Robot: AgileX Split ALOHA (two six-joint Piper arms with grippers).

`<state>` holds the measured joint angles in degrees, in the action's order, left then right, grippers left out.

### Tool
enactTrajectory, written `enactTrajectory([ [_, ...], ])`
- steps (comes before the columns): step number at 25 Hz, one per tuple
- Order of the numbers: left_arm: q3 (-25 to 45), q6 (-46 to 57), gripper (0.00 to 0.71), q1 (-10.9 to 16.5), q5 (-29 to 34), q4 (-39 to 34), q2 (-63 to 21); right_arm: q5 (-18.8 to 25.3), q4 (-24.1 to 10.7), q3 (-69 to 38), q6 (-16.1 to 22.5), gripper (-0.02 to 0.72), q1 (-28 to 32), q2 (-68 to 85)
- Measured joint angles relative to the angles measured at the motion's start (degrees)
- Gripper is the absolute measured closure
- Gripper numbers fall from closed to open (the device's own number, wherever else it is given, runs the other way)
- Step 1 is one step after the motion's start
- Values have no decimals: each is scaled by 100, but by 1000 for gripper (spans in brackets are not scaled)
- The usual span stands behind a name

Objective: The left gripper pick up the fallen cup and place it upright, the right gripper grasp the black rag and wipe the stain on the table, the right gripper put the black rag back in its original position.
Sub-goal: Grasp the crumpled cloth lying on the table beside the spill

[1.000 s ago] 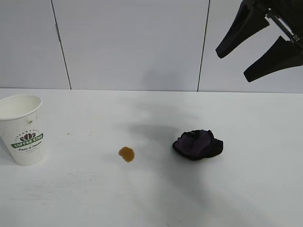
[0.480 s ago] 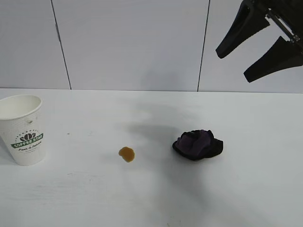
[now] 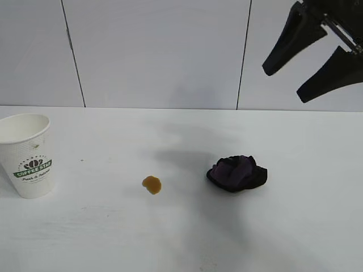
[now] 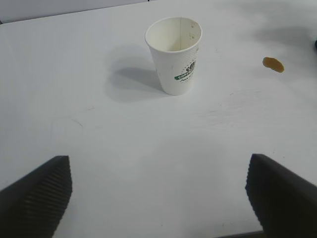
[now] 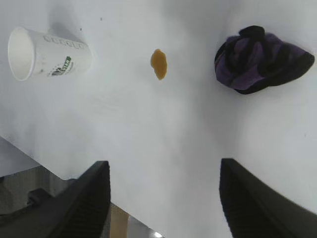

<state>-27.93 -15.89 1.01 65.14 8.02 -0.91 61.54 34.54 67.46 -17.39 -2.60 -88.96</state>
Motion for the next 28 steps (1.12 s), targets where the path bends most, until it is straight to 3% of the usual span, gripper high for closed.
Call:
enactTrajectory([
  [3,5,11,23,0,0,0,0,-31,-569,0,131,261,0,0],
  [6,5,11,23,0,0,0,0,-208,-860,0,221,261,0,0],
  [13,5,11,23,0,0,0,0,-349,-949,17,270,261,-67,-619],
  [18,5,16,23,0,0,-5,0,-860,-961,17,322,261,-429,-1275],
  [23,5,16,23,0,0,-5,0,-1181,-1112,345,609,261,-711,-1983],
  [28,5,16,23,0,0,-5,0,-1067,-1263,1120,941,261,-834,-2613],
])
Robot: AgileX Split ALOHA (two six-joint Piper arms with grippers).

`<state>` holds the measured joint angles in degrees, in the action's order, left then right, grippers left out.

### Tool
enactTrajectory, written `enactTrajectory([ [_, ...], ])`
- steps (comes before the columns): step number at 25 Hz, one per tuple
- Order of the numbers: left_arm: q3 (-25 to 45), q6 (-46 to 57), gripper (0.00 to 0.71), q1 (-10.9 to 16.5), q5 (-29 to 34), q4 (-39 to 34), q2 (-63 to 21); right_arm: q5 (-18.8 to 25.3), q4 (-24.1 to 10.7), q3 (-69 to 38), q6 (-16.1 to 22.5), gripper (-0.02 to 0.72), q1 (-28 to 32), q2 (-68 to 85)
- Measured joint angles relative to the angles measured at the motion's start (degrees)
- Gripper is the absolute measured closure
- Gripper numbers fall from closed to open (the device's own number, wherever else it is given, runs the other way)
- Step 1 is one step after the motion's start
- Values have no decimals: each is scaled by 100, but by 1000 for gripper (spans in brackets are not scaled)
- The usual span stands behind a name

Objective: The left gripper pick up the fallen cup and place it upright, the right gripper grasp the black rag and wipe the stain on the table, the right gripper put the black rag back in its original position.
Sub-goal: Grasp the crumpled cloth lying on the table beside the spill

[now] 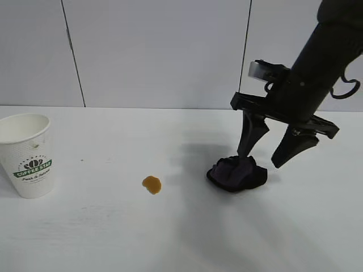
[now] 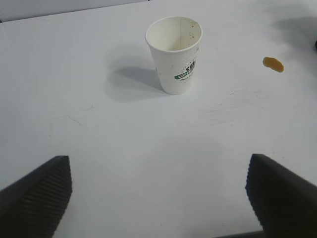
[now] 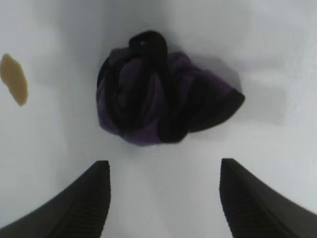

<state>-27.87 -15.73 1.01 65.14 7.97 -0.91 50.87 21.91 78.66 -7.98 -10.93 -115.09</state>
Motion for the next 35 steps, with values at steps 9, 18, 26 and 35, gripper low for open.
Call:
enactTrajectory([
  [9,0,0,23,0,0,0,0,490,-210,699,317,261,-176,-726],
  [18,0,0,23,0,0,0,0,339,-754,718,798,261,-331,-789],
  [26,0,1,23,0,0,0,0,122,-675,723,798,326,-331,-827],
  [35,0,1,23,0,0,0,0,-41,-619,723,798,625,-331,-833],
])
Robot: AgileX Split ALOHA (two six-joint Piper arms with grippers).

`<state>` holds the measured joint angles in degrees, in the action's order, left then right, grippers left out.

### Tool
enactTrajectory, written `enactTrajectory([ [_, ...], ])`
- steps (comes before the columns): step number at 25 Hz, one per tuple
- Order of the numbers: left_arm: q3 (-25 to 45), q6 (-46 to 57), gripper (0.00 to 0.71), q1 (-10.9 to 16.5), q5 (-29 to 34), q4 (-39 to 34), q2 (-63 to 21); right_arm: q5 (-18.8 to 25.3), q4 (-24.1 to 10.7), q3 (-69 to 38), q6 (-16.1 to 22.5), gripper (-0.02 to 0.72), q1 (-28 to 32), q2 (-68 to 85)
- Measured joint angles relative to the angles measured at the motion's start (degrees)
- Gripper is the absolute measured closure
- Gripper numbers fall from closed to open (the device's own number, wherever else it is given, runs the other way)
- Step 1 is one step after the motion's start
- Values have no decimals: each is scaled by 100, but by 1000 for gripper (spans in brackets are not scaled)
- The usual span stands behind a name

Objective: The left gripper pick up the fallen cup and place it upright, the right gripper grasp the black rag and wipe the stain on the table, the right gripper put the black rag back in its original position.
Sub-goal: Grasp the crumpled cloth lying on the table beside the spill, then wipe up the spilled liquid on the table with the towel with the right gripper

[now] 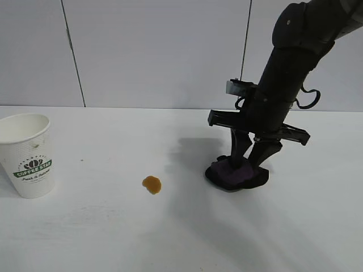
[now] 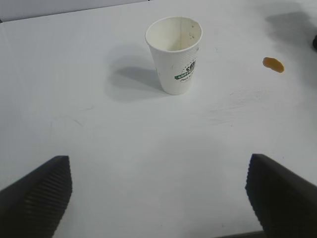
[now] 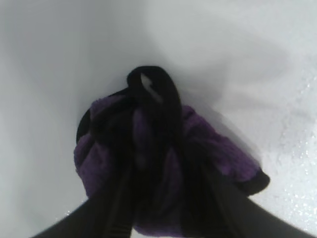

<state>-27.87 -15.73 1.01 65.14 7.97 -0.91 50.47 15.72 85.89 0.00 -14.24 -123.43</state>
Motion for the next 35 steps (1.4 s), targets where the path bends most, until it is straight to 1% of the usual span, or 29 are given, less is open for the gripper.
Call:
enactTrajectory([
  [1,0,0,23,0,0,0,0,0,0,0,0,643,0,0],
  [3,0,0,23,0,0,0,0,0,-6,0,0,657,0,0],
  [12,0,5,23,0,0,0,0,72,28,0,0,661,0,233],
  [16,0,5,23,0,0,0,0,118,172,0,-122,661,0,409],
  [22,0,5,23,0,0,0,0,300,347,0,-271,661,0,549],
  [25,0,5,23,0,0,0,0,407,546,0,-434,663,-32,549],
  [28,0,5,23,0,0,0,0,413,713,0,-557,663,-218,549],
  [31,0,5,23,0,0,0,0,343,817,0,-589,663,-561,549],
  [35,0,5,23,0,0,0,0,84,993,0,-602,663,-1045,549],
])
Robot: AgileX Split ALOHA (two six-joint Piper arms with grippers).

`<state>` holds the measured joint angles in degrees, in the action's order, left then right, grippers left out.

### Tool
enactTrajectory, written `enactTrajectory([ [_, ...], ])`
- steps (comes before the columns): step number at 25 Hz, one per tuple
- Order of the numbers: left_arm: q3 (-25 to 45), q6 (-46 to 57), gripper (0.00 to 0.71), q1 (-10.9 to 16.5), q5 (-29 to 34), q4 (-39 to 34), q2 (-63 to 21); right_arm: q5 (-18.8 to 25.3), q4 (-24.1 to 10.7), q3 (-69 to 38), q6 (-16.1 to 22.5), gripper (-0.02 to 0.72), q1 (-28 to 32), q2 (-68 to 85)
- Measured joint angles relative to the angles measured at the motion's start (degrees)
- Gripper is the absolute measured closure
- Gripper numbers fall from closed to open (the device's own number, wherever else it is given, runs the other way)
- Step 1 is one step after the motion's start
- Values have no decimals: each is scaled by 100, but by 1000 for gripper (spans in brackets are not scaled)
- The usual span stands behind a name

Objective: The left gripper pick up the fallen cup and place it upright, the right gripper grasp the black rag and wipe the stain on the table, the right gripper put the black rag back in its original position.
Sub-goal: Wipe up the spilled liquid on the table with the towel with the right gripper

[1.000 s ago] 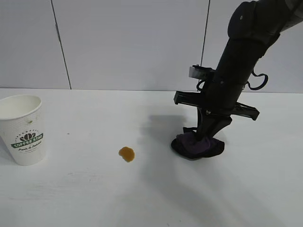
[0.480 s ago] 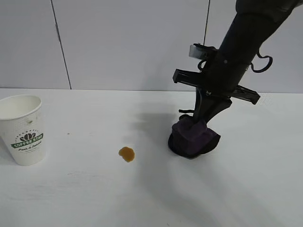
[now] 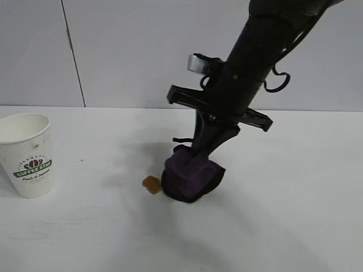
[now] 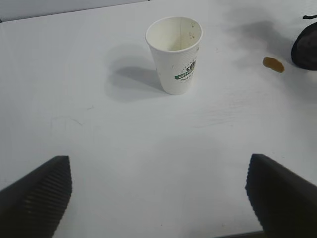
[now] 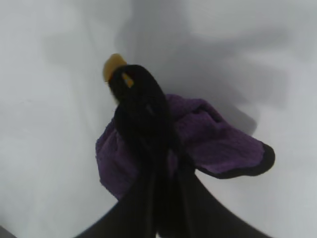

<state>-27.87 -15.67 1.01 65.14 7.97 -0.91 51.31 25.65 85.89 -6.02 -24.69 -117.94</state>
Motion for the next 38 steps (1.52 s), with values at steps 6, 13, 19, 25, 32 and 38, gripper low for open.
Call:
enactTrajectory([
  [6,0,0,23,0,0,0,0,-457,235,0,-4,663,-474,0],
  [13,0,5,23,0,0,0,0,-1173,351,0,-4,663,-759,0],
  [19,0,5,23,0,0,0,0,-1242,340,0,29,663,-820,-291],
  [25,0,5,23,0,0,6,0,-1208,249,0,91,663,-820,-500],
  [32,0,5,23,0,0,6,0,-1168,203,0,149,663,-820,-500],
  [38,0,5,23,0,0,6,0,-1072,159,0,149,663,-820,-500],
])
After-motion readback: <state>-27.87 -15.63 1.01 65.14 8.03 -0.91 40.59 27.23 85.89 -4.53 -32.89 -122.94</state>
